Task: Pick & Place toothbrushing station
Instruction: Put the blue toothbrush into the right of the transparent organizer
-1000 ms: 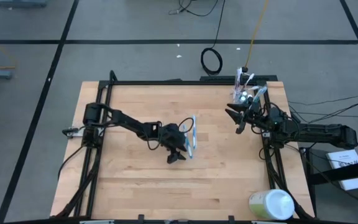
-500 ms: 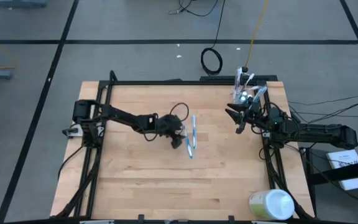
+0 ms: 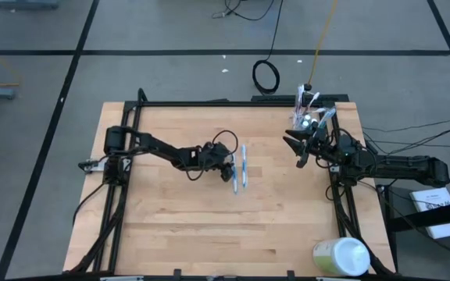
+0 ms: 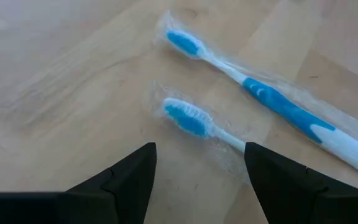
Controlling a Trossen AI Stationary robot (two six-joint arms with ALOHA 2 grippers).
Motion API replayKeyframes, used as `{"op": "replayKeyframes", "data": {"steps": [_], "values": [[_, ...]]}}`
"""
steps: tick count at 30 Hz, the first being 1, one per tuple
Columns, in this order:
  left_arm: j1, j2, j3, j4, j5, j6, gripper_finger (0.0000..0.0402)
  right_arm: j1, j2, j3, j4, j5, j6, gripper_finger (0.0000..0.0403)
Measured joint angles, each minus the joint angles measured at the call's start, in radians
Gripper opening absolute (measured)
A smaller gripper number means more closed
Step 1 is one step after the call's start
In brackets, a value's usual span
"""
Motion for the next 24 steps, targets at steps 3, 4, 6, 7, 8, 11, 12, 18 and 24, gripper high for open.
{"op": "replayKeyframes", "data": {"steps": [3,4,6,7,8,11,12,18,24], "values": [[0.0,0.012,0.0,0.013,-0.01,0.039,0.0255,0.0,0.0,0.0,0.0,0.0,0.0,0.013],[0.0,0.012,0.001,0.006,-0.01,0.066,0.0255,0.0,0.0,0.0,0.0,0.0,0.0,0.013],[0.0,0.012,0.002,-0.02,-0.022,0.129,0.0255,0.0,0.0,0.0,0.0,0.0,0.0,0.013],[0.001,0.007,0.002,-0.044,-0.029,0.152,0.0255,0.0,0.0,0.0,0.0,0.0,0.0,0.013],[0.004,0.001,0.002,-0.069,-0.039,0.167,0.0255,0.0,0.0,0.0,0.0,0.0,0.0,0.013],[0.019,-0.018,0.002,-0.128,-0.048,0.196,0.0255,0.0,0.0,0.0,-0.001,0.0,0.0,0.013],[0.021,-0.021,0.002,-0.137,-0.047,0.211,0.0255,0.0,0.0,0.0,0.0,0.0,0.0,0.013],[0.026,-0.07,-0.001,-0.16,-0.036,0.199,0.0255,0.0,0.004,0.001,-0.001,0.004,0.0,0.013],[0.037,-0.117,0.0,-0.15,-0.039,0.082,0.0255,0.0,0.006,0.001,0.0,0.004,0.0,0.013]]}}
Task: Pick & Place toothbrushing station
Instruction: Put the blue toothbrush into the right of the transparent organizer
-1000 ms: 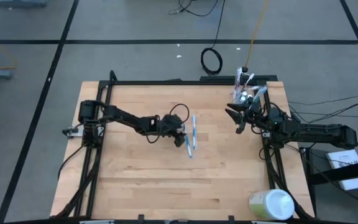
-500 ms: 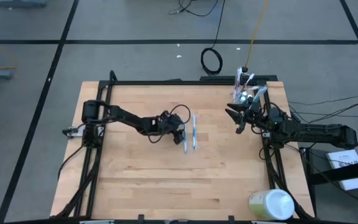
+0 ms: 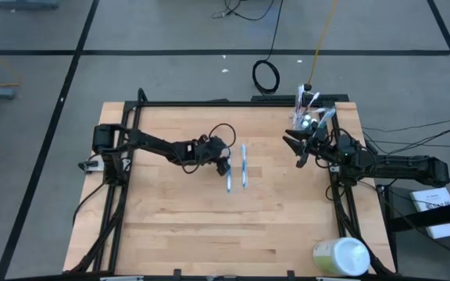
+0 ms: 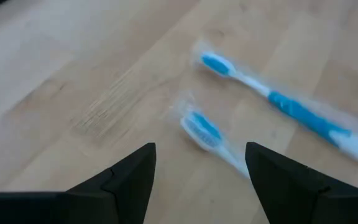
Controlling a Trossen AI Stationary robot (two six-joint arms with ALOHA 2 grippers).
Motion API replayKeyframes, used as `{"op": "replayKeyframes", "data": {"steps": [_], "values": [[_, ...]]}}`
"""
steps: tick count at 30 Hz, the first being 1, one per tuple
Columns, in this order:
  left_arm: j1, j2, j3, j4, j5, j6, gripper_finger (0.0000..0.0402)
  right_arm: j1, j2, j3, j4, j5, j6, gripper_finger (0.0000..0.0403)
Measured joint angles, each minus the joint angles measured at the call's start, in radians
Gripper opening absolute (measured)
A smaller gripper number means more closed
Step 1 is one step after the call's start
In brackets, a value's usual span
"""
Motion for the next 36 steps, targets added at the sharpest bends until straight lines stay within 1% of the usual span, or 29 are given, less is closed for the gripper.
{"op": "replayKeyframes", "data": {"steps": [3,7,13,17,20,25,36], "values": [[0.009,-0.005,0.0,0.016,0.0,-0.095,0.0255,0.0,0.0,0.0,0.0,0.0,0.0,0.013],[0.006,-0.004,0.0,0.015,0.001,-0.148,0.0255,0.0,0.0,0.0,0.0,0.0,0.0,0.013],[-0.022,0.002,0.0,0.056,0.0,-0.146,0.0255,0.0,0.0,0.0,0.006,0.0,0.0,0.013],[-0.029,0.045,0.0,0.105,-0.002,-0.146,0.0255,0.0,0.0,0.0,0.016,0.0,0.002,0.013],[-0.027,0.076,0.0,0.101,-0.004,-0.145,0.0255,0.0,0.0,0.0,0.015,0.0,0.012,0.013],[-0.019,0.097,0.0,0.1,-0.064,-0.145,0.0255,0.0,0.002,0.0,0.015,0.0,0.011,0.013],[-0.003,0.131,0.001,0.137,-0.036,-0.111,0.0255,0.0,0.003,0.0,0.015,0.0,0.011,0.013]]}}
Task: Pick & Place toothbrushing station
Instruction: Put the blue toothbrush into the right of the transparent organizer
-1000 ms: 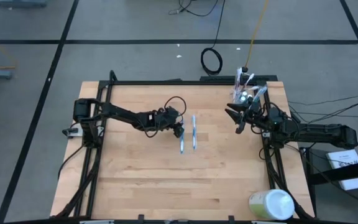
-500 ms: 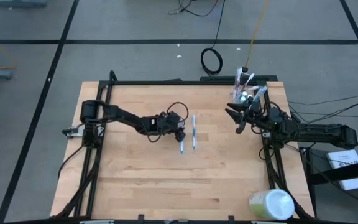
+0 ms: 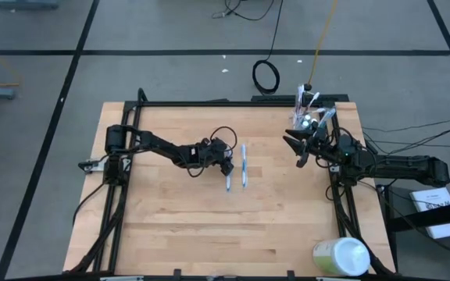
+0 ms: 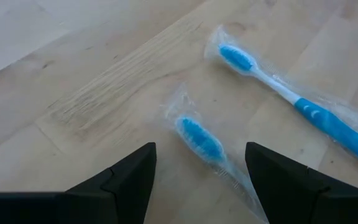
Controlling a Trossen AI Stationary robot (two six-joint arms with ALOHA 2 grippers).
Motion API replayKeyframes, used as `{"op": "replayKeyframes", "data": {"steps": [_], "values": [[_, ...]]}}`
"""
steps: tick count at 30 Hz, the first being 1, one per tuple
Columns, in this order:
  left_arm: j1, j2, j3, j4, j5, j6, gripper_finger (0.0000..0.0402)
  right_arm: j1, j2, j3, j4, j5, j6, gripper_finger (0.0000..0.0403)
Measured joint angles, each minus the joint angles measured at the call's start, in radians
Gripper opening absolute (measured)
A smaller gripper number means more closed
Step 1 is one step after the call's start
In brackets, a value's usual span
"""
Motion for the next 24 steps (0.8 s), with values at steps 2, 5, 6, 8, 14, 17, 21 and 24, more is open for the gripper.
{"op": "replayKeyframes", "data": {"steps": [2,5,6,8,14,17,21,24], "values": [[-0.004,0.001,0.0,0.001,0.005,0.003,0.0255,0.0,0.0,0.0,0.0,0.0,0.0,0.013],[-0.005,0.002,0.0,0.001,0.01,0.024,0.0255,0.0,0.0,0.0,0.0,0.0,0.0,0.013],[-0.005,0.002,0.0,0.0,0.012,0.026,0.0255,0.0,0.0,0.0,0.0,0.0,0.0,0.013],[-0.005,0.002,0.0,-0.007,0.022,0.028,0.025,0.0,0.0,0.0,0.0,0.0,0.0,0.013],[0.008,0.002,0.0,-0.01,0.055,0.03,0.018,0.0,0.0,0.0,0.0,0.0,0.0,0.013],[0.017,0.002,0.0,-0.01,0.064,0.03,0.0132,0.0,0.0,0.0,-0.001,0.0,0.0,0.013],[0.033,0.002,0.0,-0.005,0.121,0.06,0.0079,0.0,0.0,0.0,-0.002,0.0,0.0,0.013],[0.046,-0.007,0.0,-0.003,0.159,0.089,0.0045,0.0,0.0,0.0,-0.004,0.0,0.0,0.013]]}}
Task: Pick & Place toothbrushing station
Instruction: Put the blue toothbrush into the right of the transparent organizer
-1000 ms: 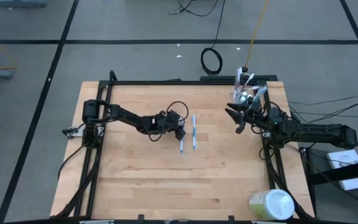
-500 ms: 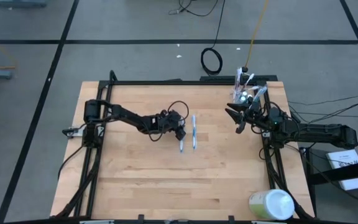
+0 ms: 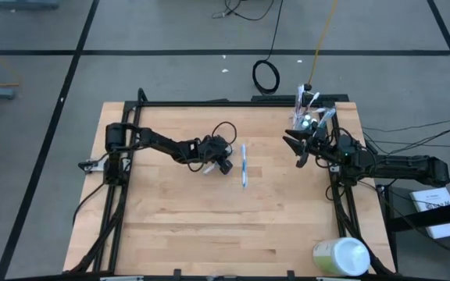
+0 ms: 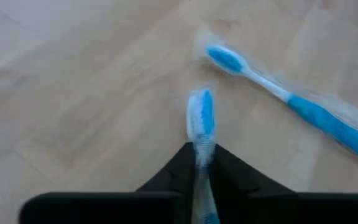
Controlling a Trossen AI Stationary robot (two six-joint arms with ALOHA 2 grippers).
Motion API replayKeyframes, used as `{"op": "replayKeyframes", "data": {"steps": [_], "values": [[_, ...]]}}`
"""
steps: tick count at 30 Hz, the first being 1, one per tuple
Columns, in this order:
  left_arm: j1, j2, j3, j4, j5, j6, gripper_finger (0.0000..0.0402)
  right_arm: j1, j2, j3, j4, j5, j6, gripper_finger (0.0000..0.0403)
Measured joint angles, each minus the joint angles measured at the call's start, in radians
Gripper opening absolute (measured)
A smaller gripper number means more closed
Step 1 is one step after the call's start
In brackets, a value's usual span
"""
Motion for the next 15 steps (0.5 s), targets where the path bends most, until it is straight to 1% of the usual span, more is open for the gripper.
{"op": "replayKeyframes", "data": {"steps": [3,5,11,15], "values": [[0.0,-0.027,-0.002,-0.008,0.028,0.037,0.0017,0.0,0.001,0.0,-0.002,0.0,0.0,0.013],[-0.002,-0.06,-0.002,-0.008,0.028,0.07,0.0008,0.0,0.002,0.0,-0.002,0.0,0.0,0.013],[-0.002,-0.2,-0.002,0.003,0.016,0.212,0.0022,0.0,0.003,0.0,-0.004,0.0,0.0,0.013],[-0.003,-0.314,-0.002,0.059,0.059,0.315,0.0007,0.0,0.003,0.0,-0.004,0.0,0.0,0.013]]}}
